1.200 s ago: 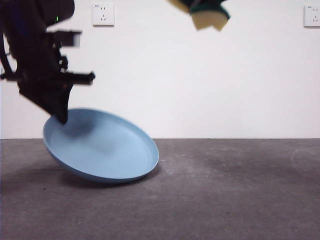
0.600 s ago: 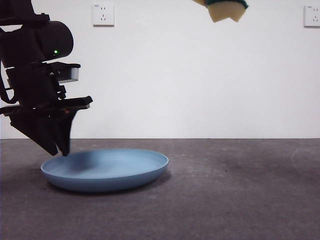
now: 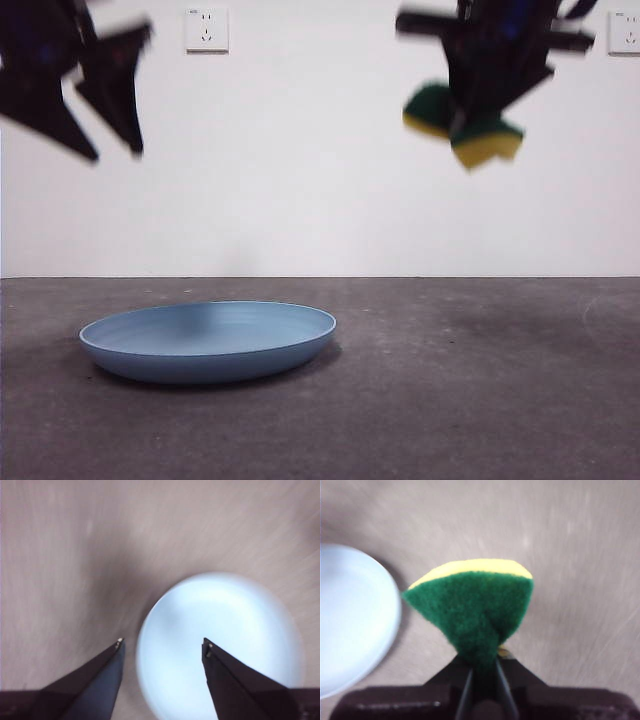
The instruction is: Pick up the plate,pick up the cloth,clean the plate with the cloth
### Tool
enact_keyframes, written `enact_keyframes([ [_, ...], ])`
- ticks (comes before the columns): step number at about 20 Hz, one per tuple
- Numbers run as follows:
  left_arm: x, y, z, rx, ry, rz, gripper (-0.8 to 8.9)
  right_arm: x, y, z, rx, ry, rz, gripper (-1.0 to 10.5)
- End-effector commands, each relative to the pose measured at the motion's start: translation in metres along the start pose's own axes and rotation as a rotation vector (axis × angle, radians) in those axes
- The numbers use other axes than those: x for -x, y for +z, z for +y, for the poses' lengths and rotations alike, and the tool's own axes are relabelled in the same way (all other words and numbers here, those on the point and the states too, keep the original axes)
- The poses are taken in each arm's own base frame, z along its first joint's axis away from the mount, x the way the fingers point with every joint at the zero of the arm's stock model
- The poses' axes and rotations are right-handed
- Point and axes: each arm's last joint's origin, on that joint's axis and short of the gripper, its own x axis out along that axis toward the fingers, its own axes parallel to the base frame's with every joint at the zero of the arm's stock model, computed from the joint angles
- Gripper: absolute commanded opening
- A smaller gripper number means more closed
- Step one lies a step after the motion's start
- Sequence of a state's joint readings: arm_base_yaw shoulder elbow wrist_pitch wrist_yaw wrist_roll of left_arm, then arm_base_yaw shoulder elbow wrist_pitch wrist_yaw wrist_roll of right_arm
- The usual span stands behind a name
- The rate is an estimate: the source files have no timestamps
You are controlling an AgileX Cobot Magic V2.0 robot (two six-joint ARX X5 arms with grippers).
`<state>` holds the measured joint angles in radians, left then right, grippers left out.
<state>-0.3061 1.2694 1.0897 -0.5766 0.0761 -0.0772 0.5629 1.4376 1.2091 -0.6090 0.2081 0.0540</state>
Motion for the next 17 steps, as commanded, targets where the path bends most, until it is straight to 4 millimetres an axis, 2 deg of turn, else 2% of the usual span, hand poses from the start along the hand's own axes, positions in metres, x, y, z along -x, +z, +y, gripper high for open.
enact_keyframes([
  [1,0.03,0.0,-0.006,-0.004,-0.054,-0.084,2.55,-0.033,-0.009,0.006,-0.023,0.045,0.106,-0.2],
  [3,0.051,-0.002,-0.008,-0.011,-0.083,-0.14,2.51,-0.058,-0.016,0.01,-0.021,0.091,0.188,-0.2],
  [5,0.063,-0.004,-0.008,-0.015,-0.082,-0.158,2.51,-0.08,-0.025,0.014,-0.02,0.091,0.261,0.1],
  [9,0.065,-0.011,-0.008,-0.013,-0.075,-0.104,2.51,-0.109,-0.04,0.02,-0.014,0.094,0.371,0.1],
  [13,0.065,-0.012,-0.008,-0.012,-0.077,-0.09,2.51,-0.121,-0.048,0.02,-0.033,0.164,0.435,0.3],
  [16,0.064,-0.013,-0.007,-0.01,-0.075,-0.074,2.51,-0.125,-0.05,0.018,-0.043,0.177,0.449,4.2],
  [17,0.064,-0.014,-0.007,-0.01,-0.075,-0.071,2.51,-0.125,-0.05,0.018,-0.043,0.176,0.447,5.1],
])
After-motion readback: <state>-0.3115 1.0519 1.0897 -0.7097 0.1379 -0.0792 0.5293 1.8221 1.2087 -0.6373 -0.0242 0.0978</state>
